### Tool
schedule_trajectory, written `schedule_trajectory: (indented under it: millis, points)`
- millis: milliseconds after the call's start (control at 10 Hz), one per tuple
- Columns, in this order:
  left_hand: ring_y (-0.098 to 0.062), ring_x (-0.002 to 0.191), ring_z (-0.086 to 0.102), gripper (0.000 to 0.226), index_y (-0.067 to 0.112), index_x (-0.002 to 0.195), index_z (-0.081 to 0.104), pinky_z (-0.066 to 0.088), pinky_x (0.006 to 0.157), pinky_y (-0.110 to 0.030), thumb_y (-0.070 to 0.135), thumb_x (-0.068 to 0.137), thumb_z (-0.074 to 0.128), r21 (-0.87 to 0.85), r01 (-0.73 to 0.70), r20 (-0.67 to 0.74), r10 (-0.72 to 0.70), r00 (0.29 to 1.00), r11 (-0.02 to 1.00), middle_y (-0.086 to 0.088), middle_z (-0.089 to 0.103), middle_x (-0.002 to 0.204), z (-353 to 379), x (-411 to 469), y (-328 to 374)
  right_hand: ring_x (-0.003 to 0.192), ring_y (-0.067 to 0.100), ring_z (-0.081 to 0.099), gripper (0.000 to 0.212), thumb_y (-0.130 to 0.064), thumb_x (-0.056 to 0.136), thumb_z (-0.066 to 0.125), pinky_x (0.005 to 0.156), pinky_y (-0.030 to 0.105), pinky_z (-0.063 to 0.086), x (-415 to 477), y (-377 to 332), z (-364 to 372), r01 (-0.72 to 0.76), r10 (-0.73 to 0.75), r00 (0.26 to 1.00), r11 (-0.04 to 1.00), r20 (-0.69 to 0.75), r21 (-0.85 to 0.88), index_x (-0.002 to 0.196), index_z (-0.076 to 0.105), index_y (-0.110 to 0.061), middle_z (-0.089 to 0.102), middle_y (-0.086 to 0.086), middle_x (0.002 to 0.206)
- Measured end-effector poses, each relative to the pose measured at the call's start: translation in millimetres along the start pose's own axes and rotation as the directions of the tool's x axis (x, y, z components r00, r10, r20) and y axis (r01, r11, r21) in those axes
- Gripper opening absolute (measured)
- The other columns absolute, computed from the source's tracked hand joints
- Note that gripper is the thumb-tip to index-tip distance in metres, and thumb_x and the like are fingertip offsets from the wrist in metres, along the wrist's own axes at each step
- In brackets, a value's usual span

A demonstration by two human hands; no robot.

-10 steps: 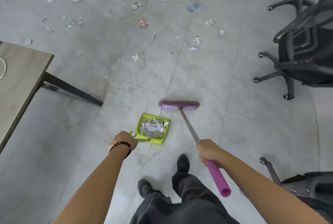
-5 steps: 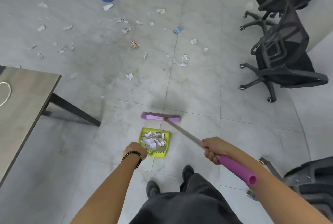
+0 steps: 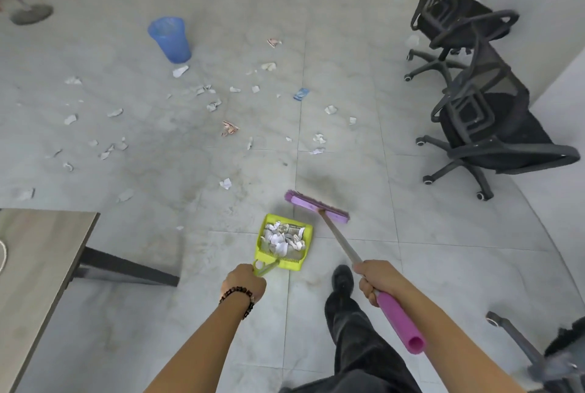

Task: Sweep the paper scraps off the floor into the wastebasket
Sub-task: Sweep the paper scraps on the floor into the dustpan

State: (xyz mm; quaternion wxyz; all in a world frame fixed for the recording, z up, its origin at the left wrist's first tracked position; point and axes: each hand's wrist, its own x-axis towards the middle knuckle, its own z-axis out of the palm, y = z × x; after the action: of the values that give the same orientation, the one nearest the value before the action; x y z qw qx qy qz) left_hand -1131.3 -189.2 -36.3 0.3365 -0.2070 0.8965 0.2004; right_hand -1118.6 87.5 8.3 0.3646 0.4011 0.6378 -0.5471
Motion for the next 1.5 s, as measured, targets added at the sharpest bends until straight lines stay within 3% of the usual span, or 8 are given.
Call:
schedule_trajectory:
  millis: [200, 500, 900, 1100, 1200, 1300, 1400, 1500]
  points:
    - [-0.018, 0.064, 0.057, 0.015, 0.019, 0.08, 0.059, 0.038, 0.048, -0.023, 0.014, 0.081, 0.045, -0.033, 0.01, -0.051, -0.011, 0.999, 0.999, -0.001, 0.062, 0.073, -44.7, 82.5, 103.1, 0.033, 0.015, 0.04, 0.028, -0.01, 0.085, 0.066, 0.036, 0.022, 0.037, 69.7, -103.9, -36.3, 0.049, -0.048, 0.998, 0.998, 0.031, -0.037, 0.103, 0.06, 0.011, 0.047, 0.009, 0.045]
    - [-0.017, 0.067, 0.058, 0.013, 0.018, 0.082, 0.058, 0.038, 0.048, -0.023, 0.015, 0.08, 0.046, -0.021, 0.026, -0.046, -0.027, 0.999, 0.999, 0.0, 0.061, 0.076, -121.7, 169.3, 232.8, 0.033, 0.014, 0.04, 0.015, -0.009, 0.089, 0.062, 0.034, 0.02, 0.035, 136.5, -275.1, -93.2, 0.054, -0.054, 0.998, 0.999, 0.015, -0.009, 0.081, 0.058, 0.003, 0.046, 0.007, 0.043]
    - [-0.024, 0.083, 0.062, 0.013, 0.015, 0.089, 0.058, 0.048, 0.065, -0.027, 0.013, 0.079, 0.049, 0.024, 0.005, 0.136, -0.008, 0.991, 1.0, -0.002, 0.061, 0.084, -218.1, 356.3, 357.6, 0.037, 0.018, 0.043, 0.042, -0.033, 0.096, 0.056, 0.039, 0.023, 0.038, 252.9, -478.5, -96.7, 0.063, -0.063, 0.989, 0.998, -0.133, -0.005, 0.069, 0.056, -0.001, 0.05, 0.013, 0.052]
    - [-0.028, 0.077, 0.06, 0.008, 0.011, 0.08, 0.053, 0.056, 0.076, -0.033, 0.017, 0.084, 0.052, 0.044, -0.032, 0.228, 0.021, 0.973, 0.999, -0.008, 0.06, 0.082, -260.8, 429.9, 429.1, 0.038, 0.019, 0.041, 0.015, -0.008, 0.092, 0.034, 0.041, 0.023, 0.037, 308.1, -565.6, -89.8, -0.045, 0.022, 0.984, 0.991, -0.178, -0.123, 0.08, 0.042, -0.008, 0.047, 0.012, 0.058]
    - [-0.029, 0.074, 0.061, 0.015, 0.011, 0.068, 0.047, 0.055, 0.072, -0.032, 0.012, 0.083, 0.051, 0.035, -0.013, 0.302, 0.002, 0.953, 0.999, -0.006, 0.055, 0.068, -264.9, 439.7, 447.0, 0.053, 0.02, 0.044, 0.03, -0.006, 0.097, 0.031, 0.054, 0.031, 0.043, 316.5, -567.4, -80.1, -0.113, 0.076, 0.991, 0.909, -0.109, -0.4, 0.068, 0.034, -0.013, 0.045, 0.009, 0.066]
    - [-0.027, 0.069, 0.052, 0.011, 0.01, 0.071, 0.046, 0.046, 0.065, -0.028, 0.007, 0.082, 0.048, -0.007, 0.021, 0.36, -0.017, 0.933, 1.0, -0.005, 0.047, 0.063, -260.1, 440.3, 449.2, 0.056, 0.015, 0.045, 0.033, -0.001, 0.096, 0.036, 0.054, 0.025, 0.043, 298.4, -562.5, -72.7, -0.13, 0.161, 0.987, 0.793, -0.001, -0.595, 0.066, 0.035, -0.014, 0.044, 0.006, 0.069]
    - [-0.027, 0.069, 0.052, 0.005, 0.008, 0.085, 0.052, 0.044, 0.062, -0.027, 0.008, 0.083, 0.047, -0.037, 0.033, 0.378, -0.016, 0.926, 0.999, -0.006, 0.051, 0.067, -259.4, 439.3, 452.1, 0.043, 0.012, 0.048, 0.02, 0.004, 0.092, 0.04, 0.048, 0.029, 0.043, 273.3, -585.8, -95.9, -0.186, 0.284, 0.954, 0.807, 0.093, -0.561, 0.077, 0.046, -0.007, 0.047, 0.008, 0.064]
    - [-0.026, 0.064, 0.052, 0.008, 0.009, 0.077, 0.05, 0.043, 0.058, -0.026, 0.007, 0.084, 0.047, -0.05, 0.044, 0.38, -0.022, 0.925, 0.998, -0.007, 0.052, 0.067, -265.7, 438.7, 459.3, 0.028, 0.005, 0.037, 0.016, -0.009, 0.099, 0.047, 0.032, 0.016, 0.032, 268.6, -612.8, -140.2, -0.384, 0.403, 0.912, 0.903, 0.071, -0.194, 0.084, 0.046, -0.007, 0.041, 0.002, 0.053]
